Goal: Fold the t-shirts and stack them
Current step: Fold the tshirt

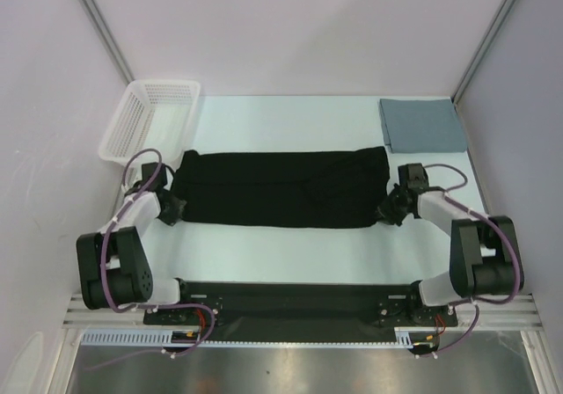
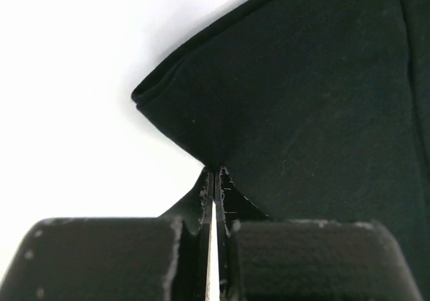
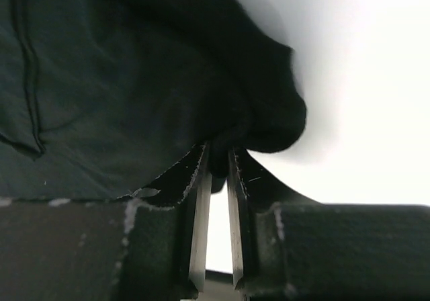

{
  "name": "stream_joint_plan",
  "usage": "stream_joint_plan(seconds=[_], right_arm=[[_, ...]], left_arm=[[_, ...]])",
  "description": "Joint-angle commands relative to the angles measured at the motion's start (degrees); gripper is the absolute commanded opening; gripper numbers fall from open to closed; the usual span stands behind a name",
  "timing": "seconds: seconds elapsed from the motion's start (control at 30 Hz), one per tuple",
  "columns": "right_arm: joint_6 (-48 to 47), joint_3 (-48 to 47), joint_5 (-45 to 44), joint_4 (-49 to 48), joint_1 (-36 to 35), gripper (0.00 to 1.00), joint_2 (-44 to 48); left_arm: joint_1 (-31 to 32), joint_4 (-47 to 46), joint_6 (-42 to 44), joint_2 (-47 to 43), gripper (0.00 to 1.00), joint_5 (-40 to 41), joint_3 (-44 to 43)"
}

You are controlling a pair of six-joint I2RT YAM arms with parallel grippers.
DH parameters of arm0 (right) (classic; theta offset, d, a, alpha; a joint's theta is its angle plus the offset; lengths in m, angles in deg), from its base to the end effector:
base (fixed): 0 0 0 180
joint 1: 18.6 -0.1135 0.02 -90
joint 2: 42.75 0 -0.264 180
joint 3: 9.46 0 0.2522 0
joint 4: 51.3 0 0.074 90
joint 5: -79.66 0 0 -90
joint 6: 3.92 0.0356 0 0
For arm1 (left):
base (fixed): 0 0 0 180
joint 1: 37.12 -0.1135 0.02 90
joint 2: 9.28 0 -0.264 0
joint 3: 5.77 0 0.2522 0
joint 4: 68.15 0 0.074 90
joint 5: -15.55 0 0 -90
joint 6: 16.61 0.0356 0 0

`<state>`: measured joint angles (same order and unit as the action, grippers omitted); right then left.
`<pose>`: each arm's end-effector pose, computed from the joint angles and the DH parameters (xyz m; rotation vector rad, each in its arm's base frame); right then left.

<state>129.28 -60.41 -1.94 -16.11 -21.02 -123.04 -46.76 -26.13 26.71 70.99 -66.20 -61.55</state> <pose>0.2419 0.0154 0.1515 0.9175 2.5997 0.4281 0.2441 0.0466 0.1690 -1.3139 2.3684 0.0064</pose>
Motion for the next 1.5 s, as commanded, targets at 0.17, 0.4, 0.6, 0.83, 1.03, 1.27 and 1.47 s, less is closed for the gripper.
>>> stream_joint_plan(seconds=[0.17,0.4,0.6,0.83,1.03,1.27,1.47], right_arm=[[-5.83,-17.90,-5.77,-9.56,-5.76,0.18,-17.86],[-11.38,-38.90,-5.68,-9.83,-5.93,0.18,-35.70],[-14.10,-54.99,-4.71,-8.00,-5.93,0.18,-47.75],[-15.78,-72.83,-4.10,-5.09,-5.76,0.18,-58.74],[-14.64,-88.20,-3.57,-0.96,-5.94,0.18,-68.23],[-13.41,-92.71,-5.33,0.80,-4.79,0.18,-70.62],[-17.36,-92.45,-13.05,5.63,-3.13,0.18,-67.20]], left_arm=[[-2.57,9.10,-5.00,-6.35,0.00,5.46,0.88],[0.50,4.53,-6.31,-8.47,0.00,-1.74,7.56],[21.99,6.90,-14.12,-4.87,0.00,-1.57,3.89],[39.84,5.42,-30.12,-3.37,0.00,-7.01,6.51],[53.31,-2.49,-38.40,4.97,0.00,-15.18,5.12],[63.43,-6.18,-38.75,22.11,0.00,-23.71,-14.91],[65.99,-7.85,-35.94,26.34,0.00,-27.23,-21.45]])
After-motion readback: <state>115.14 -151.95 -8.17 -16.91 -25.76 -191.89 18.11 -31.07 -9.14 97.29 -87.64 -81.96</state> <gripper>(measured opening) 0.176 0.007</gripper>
